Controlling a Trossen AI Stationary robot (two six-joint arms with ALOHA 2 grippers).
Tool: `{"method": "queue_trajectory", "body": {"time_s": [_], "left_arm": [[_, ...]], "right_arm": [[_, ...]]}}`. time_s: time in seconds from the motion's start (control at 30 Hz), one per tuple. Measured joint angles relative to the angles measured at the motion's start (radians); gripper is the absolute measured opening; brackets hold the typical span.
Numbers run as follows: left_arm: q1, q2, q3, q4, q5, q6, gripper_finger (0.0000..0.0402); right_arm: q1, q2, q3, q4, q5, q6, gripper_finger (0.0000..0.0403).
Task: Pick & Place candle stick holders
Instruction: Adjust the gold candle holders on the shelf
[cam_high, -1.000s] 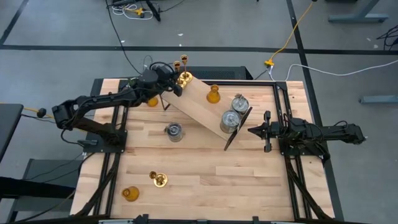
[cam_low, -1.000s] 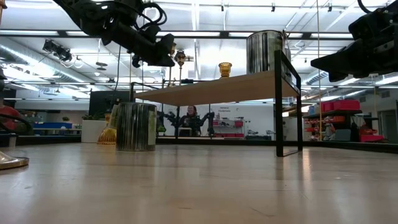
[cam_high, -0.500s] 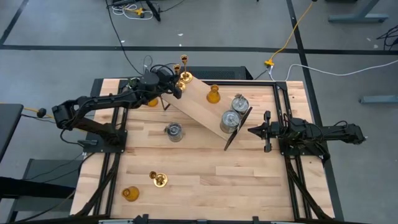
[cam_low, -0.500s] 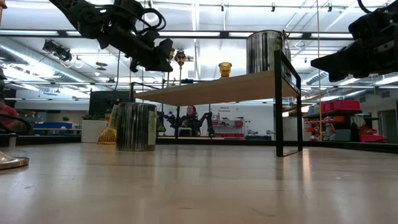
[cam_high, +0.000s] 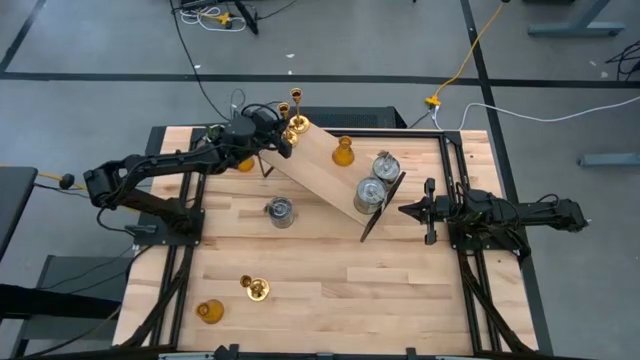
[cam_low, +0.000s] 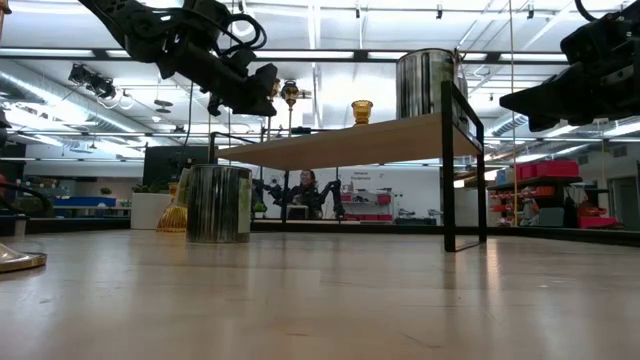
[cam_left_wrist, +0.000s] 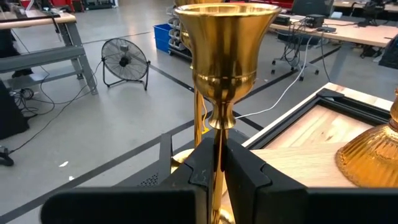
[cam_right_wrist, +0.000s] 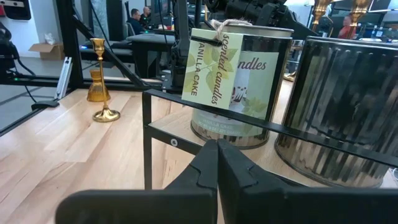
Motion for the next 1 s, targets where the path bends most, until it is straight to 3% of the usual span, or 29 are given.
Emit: {"method": "queue_trajectory", "body": {"time_s": [0.63,1.0], "left_arm": [[-0.002,0.000,-0.001,-0.055,-0.003,0.000,0.0068],[-0.002,0.000,-0.001,-0.048,0.000,0.000,0.0150]], "right_arm": [[0.000,0.000,0.000,0.000,0.000,0.000,0.0003],[0.000,0.000,0.000,0.000,0.000,0.000,0.0003]]}}
